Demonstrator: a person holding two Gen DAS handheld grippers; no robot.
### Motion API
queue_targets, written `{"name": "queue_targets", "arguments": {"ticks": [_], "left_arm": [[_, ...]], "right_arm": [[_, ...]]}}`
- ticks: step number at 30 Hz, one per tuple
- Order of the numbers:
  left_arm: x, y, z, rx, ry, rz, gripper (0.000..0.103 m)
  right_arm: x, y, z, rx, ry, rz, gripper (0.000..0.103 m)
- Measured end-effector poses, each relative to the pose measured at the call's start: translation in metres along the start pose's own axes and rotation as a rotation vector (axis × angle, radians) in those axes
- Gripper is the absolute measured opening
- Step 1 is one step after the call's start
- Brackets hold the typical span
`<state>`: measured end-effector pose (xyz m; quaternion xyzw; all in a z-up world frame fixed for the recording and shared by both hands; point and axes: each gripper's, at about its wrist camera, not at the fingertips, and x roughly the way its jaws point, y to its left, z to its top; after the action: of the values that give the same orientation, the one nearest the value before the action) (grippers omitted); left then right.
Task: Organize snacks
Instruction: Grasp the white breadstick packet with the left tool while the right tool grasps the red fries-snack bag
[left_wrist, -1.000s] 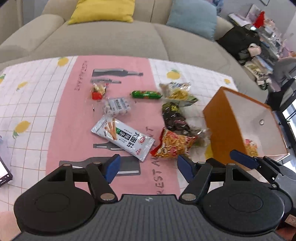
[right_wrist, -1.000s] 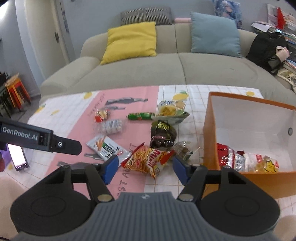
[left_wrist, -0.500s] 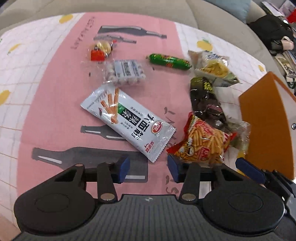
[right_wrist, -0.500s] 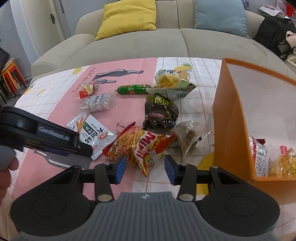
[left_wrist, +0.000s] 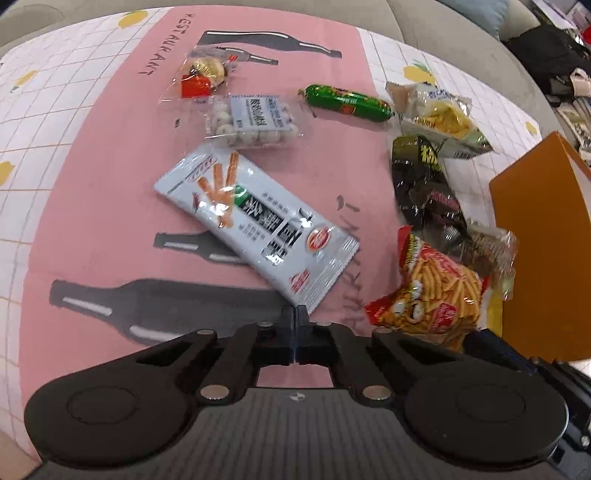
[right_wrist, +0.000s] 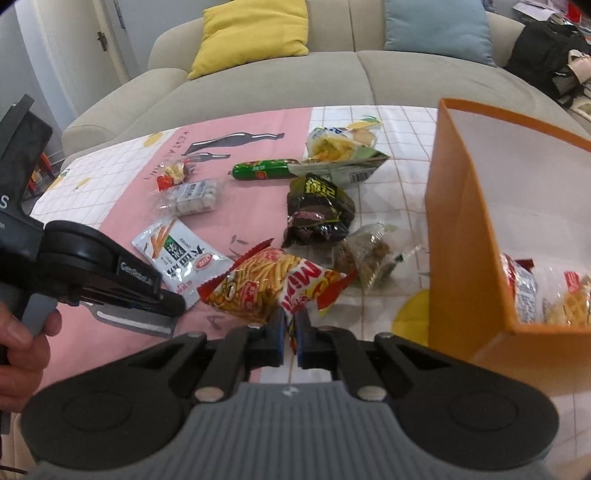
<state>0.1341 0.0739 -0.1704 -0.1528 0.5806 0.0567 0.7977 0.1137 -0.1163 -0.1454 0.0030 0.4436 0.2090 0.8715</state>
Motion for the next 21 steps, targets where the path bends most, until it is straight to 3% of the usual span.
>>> {"name": "queue_targets", "arguments": {"ticks": [5, 8, 9, 11, 13, 19, 21], "left_arm": [[-0.008, 0.008, -0.009, 0.034, 0.036, 0.066, 0.000], [-0.013, 0.015, -0.008, -0.008, 0.020, 0.045, 0.003], [-0.014, 0.017, -0.006, -0.039, 0.012, 0.028, 0.012], [-0.016, 0.016, -0.001, -0.069, -0.009, 0.010, 0.040], [-0.014, 0.008, 0.003, -0.046, -0.043, 0.026, 0.052], [0.002, -0.012, 0.008, 0.019, -0.061, 0.056, 0.054], [0.007, -0.017, 0.006, 0.048, -0.079, 0.079, 0.049]], "right_arm": [[-0.009, -0.001, -0.005, -0.005, -0.003, -0.057, 0.002], [-0.007, -0.002, -0.007, -0.001, -0.004, -0.057, 0.002], [-0.007, -0.002, -0.006, -0.002, -0.012, -0.055, 0.002], [-0.002, 0.000, -0.005, -0.003, -0.020, -0.044, 0.002], [0.004, 0.000, -0.001, 0.020, -0.026, -0.017, 0.002], [0.015, -0.003, 0.004, 0.049, -0.053, 0.015, 0.002], [0.016, -0.004, 0.003, 0.051, -0.055, 0.021, 0.002]]}}
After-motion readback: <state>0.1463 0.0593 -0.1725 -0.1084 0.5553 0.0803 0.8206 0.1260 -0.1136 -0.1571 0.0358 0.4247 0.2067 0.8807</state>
